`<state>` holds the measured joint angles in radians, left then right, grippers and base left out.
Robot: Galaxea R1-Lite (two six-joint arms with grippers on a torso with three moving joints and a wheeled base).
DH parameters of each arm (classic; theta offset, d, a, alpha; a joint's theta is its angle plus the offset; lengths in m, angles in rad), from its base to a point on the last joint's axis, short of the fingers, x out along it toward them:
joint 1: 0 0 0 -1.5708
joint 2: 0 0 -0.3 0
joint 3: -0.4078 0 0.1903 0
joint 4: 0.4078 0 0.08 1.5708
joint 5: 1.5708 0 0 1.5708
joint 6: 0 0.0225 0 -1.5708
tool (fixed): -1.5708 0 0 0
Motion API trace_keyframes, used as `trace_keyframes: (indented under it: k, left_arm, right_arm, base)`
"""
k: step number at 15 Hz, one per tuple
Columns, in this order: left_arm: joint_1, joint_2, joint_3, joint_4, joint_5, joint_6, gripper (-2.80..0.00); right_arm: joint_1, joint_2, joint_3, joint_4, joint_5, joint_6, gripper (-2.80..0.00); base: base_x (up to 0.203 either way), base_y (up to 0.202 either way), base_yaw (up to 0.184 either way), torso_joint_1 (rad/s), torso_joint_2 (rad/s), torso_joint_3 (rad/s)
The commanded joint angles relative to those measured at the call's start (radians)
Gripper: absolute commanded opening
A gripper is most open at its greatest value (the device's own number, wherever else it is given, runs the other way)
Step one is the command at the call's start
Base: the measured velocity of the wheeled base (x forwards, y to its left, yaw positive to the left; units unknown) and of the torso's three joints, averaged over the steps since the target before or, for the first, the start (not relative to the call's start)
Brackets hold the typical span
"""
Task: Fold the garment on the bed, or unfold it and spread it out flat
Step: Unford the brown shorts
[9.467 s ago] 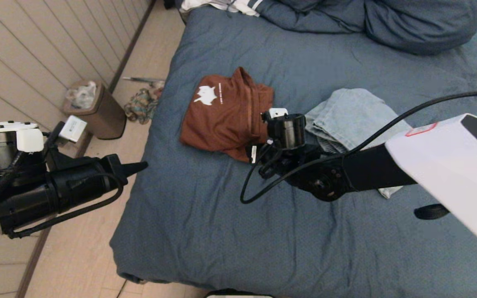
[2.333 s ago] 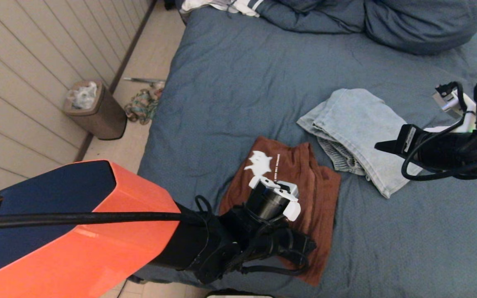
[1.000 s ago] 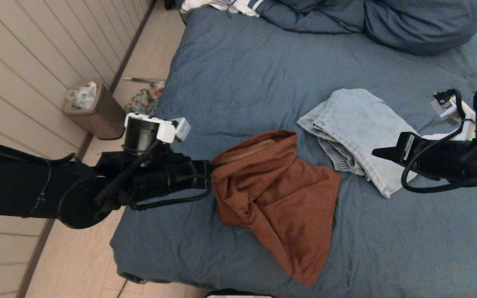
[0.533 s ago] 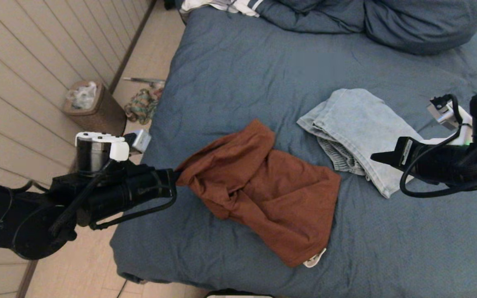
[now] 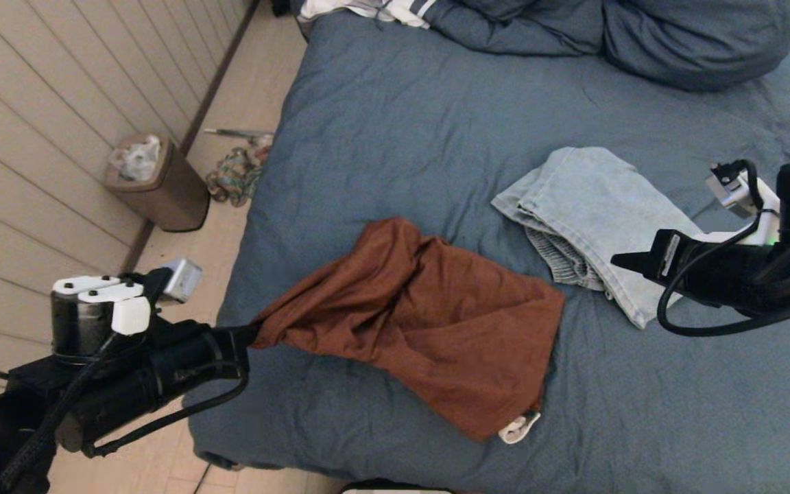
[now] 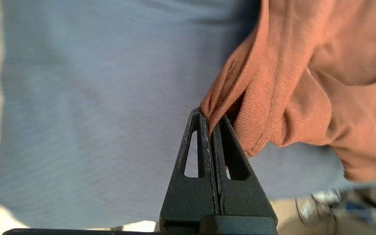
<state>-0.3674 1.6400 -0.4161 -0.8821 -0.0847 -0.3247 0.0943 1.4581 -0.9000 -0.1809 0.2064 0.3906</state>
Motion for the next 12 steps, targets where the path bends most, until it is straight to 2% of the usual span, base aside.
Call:
trace_keyframes:
  k: [1,4,8,11,12]
  left_arm:
    - [0.056,0.019,0.054,-0.049,-0.008,-0.001,-2.8]
    - [0.104,0.024,0.077,-0.064,-0.063,-0.001,-2.8]
    - [0.149,0.041,0.079,-0.064,-0.078,-0.002,-2.8]
    - [0.207,0.051,0.068,-0.064,-0.148,0.002,-2.8]
    - [0.212,0.057,0.065,-0.066,-0.151,0.003,-2.8]
  right_arm:
    - [0.005,0.001,0.001,-0.002,0.001,0.002,-2.8]
    - [0.014,0.005,0.001,-0.001,0.001,0.004,-2.8]
    - [0.015,0.005,0.003,0.0,0.001,0.004,-2.8]
    - [0.016,0.008,0.006,0.0,0.001,0.005,-2.8]
    - [0.016,0.008,0.006,0.0,0.001,0.004,-2.8]
  base:
    - [0.0,0.0,0.0,0.0,0.0,0.0]
    - [0.0,0.0,0.0,0.0,0.0,0.0]
    - [0.0,0.0,0.0,0.0,0.0,0.0]
    - [0.0,0.0,0.0,0.0,0.0,0.0]
    - [0.0,0.0,0.0,0.0,0.0,0.0]
